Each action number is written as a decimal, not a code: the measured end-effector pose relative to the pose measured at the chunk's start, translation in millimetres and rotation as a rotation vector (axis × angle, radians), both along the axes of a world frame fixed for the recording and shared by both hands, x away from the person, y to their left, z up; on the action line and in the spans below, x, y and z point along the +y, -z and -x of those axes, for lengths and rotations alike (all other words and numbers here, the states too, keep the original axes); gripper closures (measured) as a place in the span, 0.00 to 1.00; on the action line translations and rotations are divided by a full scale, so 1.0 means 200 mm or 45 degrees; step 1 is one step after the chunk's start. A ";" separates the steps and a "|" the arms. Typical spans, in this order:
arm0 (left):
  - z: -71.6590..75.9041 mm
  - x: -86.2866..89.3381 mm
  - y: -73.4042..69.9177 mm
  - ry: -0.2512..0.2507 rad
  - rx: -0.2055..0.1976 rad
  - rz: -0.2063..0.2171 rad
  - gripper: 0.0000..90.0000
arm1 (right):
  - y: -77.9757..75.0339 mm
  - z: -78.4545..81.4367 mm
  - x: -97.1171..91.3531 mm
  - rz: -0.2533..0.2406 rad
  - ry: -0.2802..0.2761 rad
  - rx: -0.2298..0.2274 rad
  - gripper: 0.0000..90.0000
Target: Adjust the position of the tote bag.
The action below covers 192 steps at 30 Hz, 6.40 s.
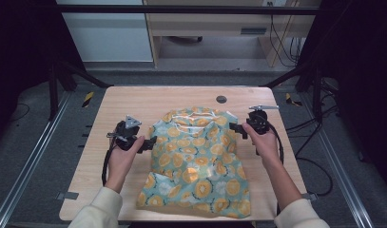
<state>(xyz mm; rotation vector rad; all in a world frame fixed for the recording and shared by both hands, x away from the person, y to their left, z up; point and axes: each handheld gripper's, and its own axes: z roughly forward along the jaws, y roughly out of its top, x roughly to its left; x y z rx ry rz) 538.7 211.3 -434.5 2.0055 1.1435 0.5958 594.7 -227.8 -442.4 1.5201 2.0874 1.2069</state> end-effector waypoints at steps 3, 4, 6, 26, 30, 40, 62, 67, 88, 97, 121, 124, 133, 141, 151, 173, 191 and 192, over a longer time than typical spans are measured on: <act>0.01 -0.01 -0.01 0.016 -0.003 -0.004 0.06 | 0.02 -0.05 0.00 -0.043 0.004 0.025 0.13; 0.01 -0.02 -0.01 0.016 -0.009 -0.006 0.06 | 0.03 -0.06 0.00 -0.053 0.009 0.026 0.13; 0.01 -0.02 -0.01 0.022 -0.012 -0.004 0.06 | 0.06 -0.07 -0.01 -0.088 0.020 0.045 0.14; 0.01 -0.02 -0.01 0.027 0.001 0.003 0.06 | 0.16 -0.09 0.08 -0.042 -0.115 0.083 0.87; -0.02 -0.01 0.00 -0.005 0.011 0.008 0.07 | 0.15 -0.07 0.08 -0.022 -0.141 0.060 1.00; -0.11 -0.01 0.04 -0.051 0.076 0.019 0.11 | 0.12 -0.04 0.11 0.076 -0.174 0.041 1.00; -0.22 -0.07 0.25 -0.061 0.251 -0.061 0.12 | 0.12 0.00 0.16 0.103 -0.243 0.023 1.00; -0.21 -0.07 0.24 -0.058 0.231 -0.060 0.23 | 0.11 0.00 0.15 0.105 -0.243 0.022 1.00; -0.20 -0.10 0.24 0.059 0.204 -0.064 1.00 | 0.09 0.01 0.11 0.103 -0.237 0.004 1.00; -0.19 -0.06 0.22 0.053 0.173 -0.063 1.00 | 0.09 0.02 0.09 0.104 -0.229 0.002 1.00; -0.22 -0.07 0.28 0.008 0.240 -0.029 0.39 | 0.10 0.02 0.10 0.101 -0.229 0.014 1.00; -0.22 -0.08 0.28 -0.001 0.227 -0.039 0.45 | 0.10 0.02 0.09 0.104 -0.232 0.010 1.00; -0.19 -0.09 0.29 0.063 0.182 -0.095 0.81 | 0.10 0.02 0.10 0.103 -0.231 0.009 1.00; -0.17 -0.10 0.28 0.084 0.185 -0.087 1.00 | 0.10 0.02 0.10 0.100 -0.234 0.009 1.00; -0.17 -0.07 0.16 0.088 0.111 -0.074 1.00 | 0.03 0.02 0.06 0.120 -0.231 -0.025 1.00; -0.16 -0.11 -0.08 0.133 -0.059 -0.131 1.00 | -0.17 0.08 -0.03 0.157 -0.257 -0.194 1.00; -0.13 -0.10 -0.15 0.164 -0.082 -0.076 1.00 | -0.20 0.12 -0.07 0.118 -0.259 -0.253 1.00; -0.13 -0.10 -0.15 0.169 -0.085 -0.075 1.00 | -0.21 0.13 -0.08 0.117 -0.262 -0.258 1.00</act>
